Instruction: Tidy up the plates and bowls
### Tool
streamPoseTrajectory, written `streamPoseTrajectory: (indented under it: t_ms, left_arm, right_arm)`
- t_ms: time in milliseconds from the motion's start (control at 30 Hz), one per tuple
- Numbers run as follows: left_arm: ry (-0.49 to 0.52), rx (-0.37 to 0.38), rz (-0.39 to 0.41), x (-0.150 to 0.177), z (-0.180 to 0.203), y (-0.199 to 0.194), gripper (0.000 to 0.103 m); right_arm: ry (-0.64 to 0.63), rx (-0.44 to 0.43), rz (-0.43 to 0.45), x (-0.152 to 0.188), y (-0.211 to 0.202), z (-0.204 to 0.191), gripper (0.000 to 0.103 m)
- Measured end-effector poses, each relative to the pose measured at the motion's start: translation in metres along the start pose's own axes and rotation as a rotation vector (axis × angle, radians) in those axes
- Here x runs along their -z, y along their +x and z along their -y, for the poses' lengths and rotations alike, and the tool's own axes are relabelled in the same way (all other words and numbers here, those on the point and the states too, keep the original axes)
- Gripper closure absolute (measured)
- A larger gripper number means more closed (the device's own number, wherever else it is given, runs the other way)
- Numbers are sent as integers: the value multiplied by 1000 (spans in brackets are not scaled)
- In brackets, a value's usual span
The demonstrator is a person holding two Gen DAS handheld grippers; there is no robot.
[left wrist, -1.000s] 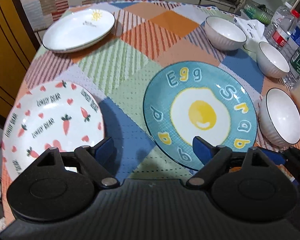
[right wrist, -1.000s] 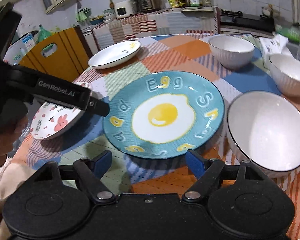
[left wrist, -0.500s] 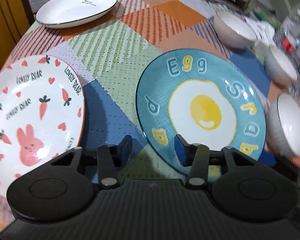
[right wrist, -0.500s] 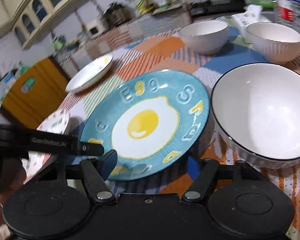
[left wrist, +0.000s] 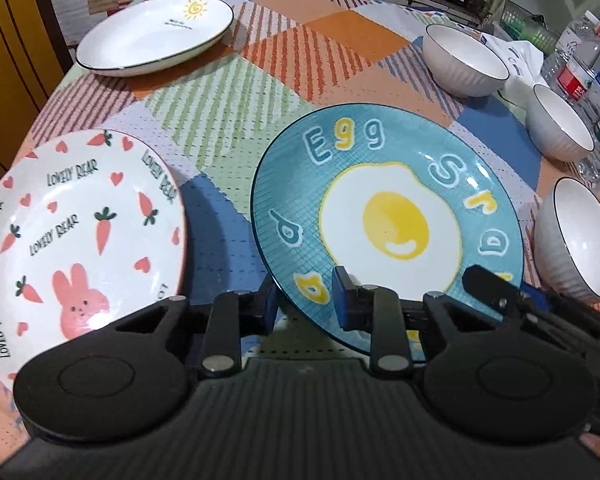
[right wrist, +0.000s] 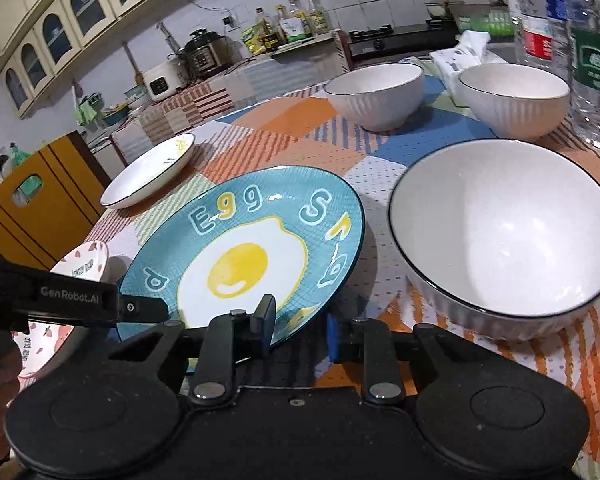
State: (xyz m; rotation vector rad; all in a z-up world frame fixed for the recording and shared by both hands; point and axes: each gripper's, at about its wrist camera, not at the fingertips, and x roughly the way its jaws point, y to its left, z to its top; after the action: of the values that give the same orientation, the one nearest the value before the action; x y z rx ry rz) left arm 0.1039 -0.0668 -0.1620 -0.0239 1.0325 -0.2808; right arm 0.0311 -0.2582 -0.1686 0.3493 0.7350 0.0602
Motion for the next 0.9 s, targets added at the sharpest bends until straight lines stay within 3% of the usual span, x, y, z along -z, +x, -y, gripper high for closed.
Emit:
streamPoseTrajectory:
  t_ms: [467, 667, 900]
  left_arm:
    - [-7, -47, 85, -40, -18, -11, 77]
    - [-69, -31, 71, -67, -25, 5, 77]
    - [-67, -22, 20, -82, -26, 32, 77]
  right_arm:
    - [-24, -68, 80, -34, 28, -17, 74]
    - [-24, -73, 103, -58, 48, -18, 74]
    - [-39, -46, 92, -71, 73, -12, 74]
